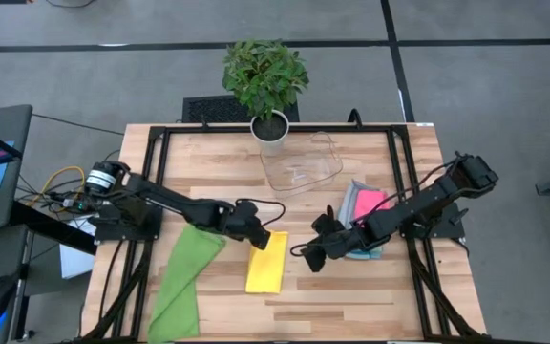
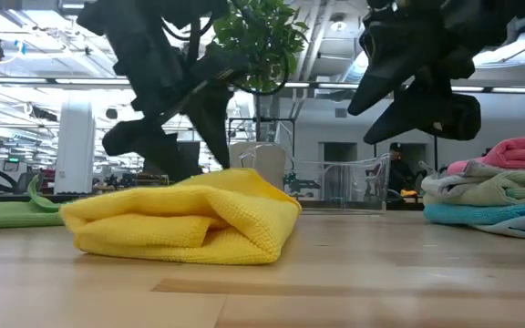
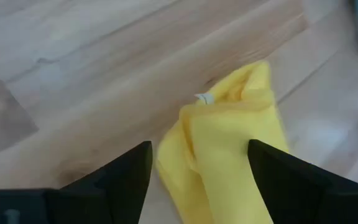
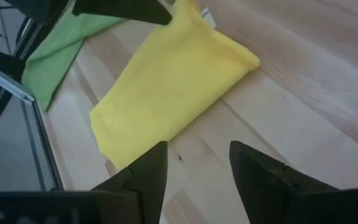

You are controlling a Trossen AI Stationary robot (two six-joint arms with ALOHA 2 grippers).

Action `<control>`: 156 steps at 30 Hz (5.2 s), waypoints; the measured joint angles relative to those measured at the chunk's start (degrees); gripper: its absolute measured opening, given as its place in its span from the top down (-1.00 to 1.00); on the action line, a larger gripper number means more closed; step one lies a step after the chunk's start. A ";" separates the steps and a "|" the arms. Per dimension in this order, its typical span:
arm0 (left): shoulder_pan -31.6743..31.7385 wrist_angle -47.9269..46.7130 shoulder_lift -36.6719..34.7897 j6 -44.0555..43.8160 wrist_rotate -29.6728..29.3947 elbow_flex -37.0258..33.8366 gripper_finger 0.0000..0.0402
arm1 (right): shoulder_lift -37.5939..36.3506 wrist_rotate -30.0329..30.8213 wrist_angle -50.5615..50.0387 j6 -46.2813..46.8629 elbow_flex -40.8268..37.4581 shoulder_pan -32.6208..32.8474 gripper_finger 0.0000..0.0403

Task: Fold microfiber towels
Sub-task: Stack the yellow microfiber cloth on top of the pink microfiber cloth

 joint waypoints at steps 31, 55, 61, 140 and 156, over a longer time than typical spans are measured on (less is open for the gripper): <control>-0.26 -1.15 6.63 -0.15 1.87 0.00 -0.18 | 0.02 1.58 0.50 7.81 0.00 1.43 0.09; -0.70 22.13 15.55 -0.46 6.75 0.15 0.51 | 20.32 -1.90 7.94 20.37 6.37 3.68 0.09; -0.91 24.98 15.96 -0.28 5.64 0.01 0.95 | 22.25 -4.33 9.26 18.65 7.37 0.97 0.13; 16.65 12.75 46.87 10.52 12.36 65.26 0.82 | -34.37 6.30 -70.98 30.24 -4.08 11.15 0.78; 20.65 7.11 43.40 17.61 20.94 75.70 0.47 | -36.80 11.91 -78.46 31.06 2.57 10.75 0.24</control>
